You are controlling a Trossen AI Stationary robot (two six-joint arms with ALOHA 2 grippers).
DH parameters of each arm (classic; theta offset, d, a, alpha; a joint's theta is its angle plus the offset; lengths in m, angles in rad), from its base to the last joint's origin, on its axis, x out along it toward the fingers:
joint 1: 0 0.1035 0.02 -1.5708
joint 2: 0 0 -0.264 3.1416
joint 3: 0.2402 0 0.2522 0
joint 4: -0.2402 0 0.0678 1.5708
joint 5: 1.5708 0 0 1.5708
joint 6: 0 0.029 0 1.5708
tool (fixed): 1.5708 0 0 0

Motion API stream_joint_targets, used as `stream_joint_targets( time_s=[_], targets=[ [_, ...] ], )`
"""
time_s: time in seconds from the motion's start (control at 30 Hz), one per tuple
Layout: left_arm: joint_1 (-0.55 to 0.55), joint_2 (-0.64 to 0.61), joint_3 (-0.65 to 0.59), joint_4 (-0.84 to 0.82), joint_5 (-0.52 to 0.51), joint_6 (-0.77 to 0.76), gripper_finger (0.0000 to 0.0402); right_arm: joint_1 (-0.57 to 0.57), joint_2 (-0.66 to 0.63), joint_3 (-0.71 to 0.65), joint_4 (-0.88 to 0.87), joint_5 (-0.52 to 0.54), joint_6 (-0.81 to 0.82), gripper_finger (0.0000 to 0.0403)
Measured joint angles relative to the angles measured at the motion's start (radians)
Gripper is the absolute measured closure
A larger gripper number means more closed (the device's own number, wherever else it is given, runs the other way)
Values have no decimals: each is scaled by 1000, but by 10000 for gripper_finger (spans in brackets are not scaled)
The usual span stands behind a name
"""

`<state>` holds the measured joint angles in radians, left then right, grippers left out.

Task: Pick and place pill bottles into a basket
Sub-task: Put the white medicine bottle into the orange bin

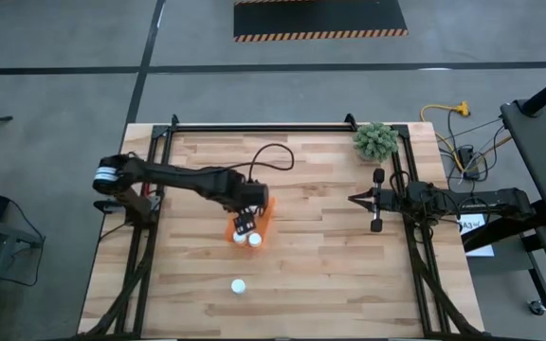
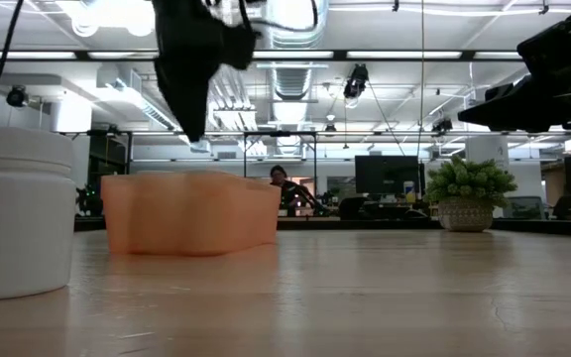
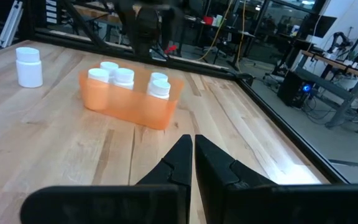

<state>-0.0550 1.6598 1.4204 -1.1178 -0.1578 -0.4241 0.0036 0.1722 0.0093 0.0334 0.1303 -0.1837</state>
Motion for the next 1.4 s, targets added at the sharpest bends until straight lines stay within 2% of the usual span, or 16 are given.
stream_joint_targets(
  time_s=[0.23, 0.37, 0.47, 0.67, 0.87, 1.17, 1.4],
  targets=[
    [-139, -102, -1, 23, 6, 4, 124, 0, 0, 0, 0, 0, 0, 394],
    [-232, -124, -1, 46, 20, 117, 124, 0, 0, 0, 0, 0, 0, 394],
    [-292, -122, -5, 62, 74, 226, 124, 0, 0, 0, 0, 0, 0, 394],
    [-368, -84, -14, 202, 235, 386, 124, 0, 0, 0, 0, 0, 0, 394],
    [-405, -26, -16, 278, 243, 512, 124, 0, 0, 0, 0, 0, 0, 394],
    [-430, 101, -19, 253, 242, 517, 124, 0, 0, 0, 0, 0, 0, 394],
    [-460, 149, -12, 247, 242, 509, 124, 0, 0, 0, 0, 0, 0, 394]
  ],
)
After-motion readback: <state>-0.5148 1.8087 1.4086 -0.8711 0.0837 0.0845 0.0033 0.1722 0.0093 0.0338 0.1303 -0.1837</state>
